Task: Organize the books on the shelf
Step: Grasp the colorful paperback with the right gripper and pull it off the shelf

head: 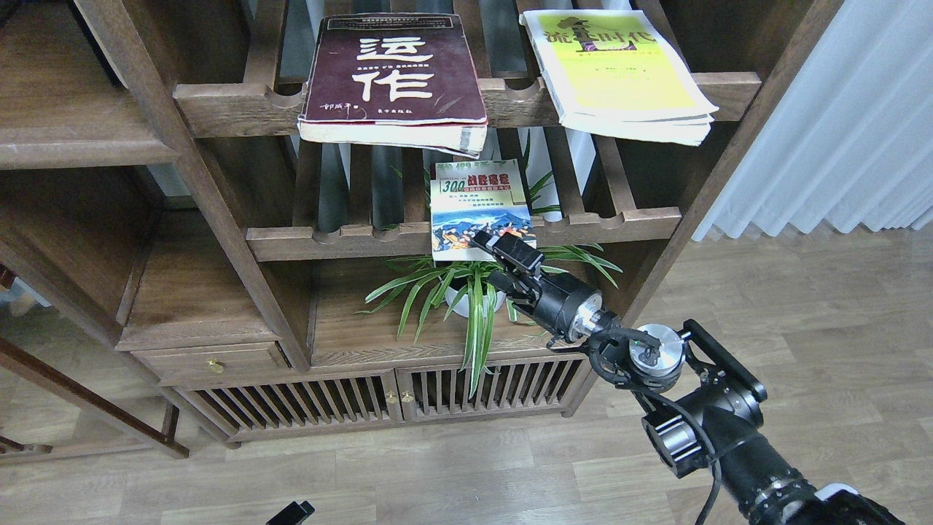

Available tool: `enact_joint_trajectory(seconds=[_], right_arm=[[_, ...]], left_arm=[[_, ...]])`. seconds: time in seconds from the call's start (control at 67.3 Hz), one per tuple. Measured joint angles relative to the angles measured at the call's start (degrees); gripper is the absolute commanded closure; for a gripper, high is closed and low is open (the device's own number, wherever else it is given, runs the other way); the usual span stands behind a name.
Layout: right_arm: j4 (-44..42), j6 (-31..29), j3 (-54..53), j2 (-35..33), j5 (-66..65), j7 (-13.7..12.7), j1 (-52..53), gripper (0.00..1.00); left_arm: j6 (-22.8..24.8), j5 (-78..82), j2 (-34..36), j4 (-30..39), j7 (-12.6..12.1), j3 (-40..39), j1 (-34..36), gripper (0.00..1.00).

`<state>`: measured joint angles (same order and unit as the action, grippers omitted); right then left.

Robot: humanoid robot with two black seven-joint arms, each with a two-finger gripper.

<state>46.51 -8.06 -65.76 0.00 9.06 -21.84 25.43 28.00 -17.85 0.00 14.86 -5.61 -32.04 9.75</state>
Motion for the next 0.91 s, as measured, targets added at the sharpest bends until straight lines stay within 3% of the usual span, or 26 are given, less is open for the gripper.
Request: enact_joint_trajectory(seconds=[0.386,0.505,0.639,0.742,0.906], right_arm=[[-2.10,3.00,0.54,0.00,-0.01,1.21,3.66,0.04],[-2.12,3.50,0.92,0.00,-0.01,0.98,3.96,0.15],[-1.78,3.56,1.14,0.00,-0.01,0.43,3.99,0.36],[-1.21,3.28,1.54,0.00,0.00,0.07,3.76,0.44],[-0.23,2.98,2.34,0.00,0.07,-2.66,3.89,0.63]], left_arm=[[0.00,0.00,0.00,-0.01,-0.01,-0.31,-0.11,0.00],[0.00,-0.04,0.13,0.00,-0.01,-0.31,0.01,0.00],[0.00,-0.08,0.30,0.06,-0.01,-0.31,0.09,0.00],[0.00,-0.09,0.37,0.04,-0.01,-0.31,0.09,0.00],[0.00,-0.09,0.68,0.01,-0.01,-0.30,0.01,0.00]])
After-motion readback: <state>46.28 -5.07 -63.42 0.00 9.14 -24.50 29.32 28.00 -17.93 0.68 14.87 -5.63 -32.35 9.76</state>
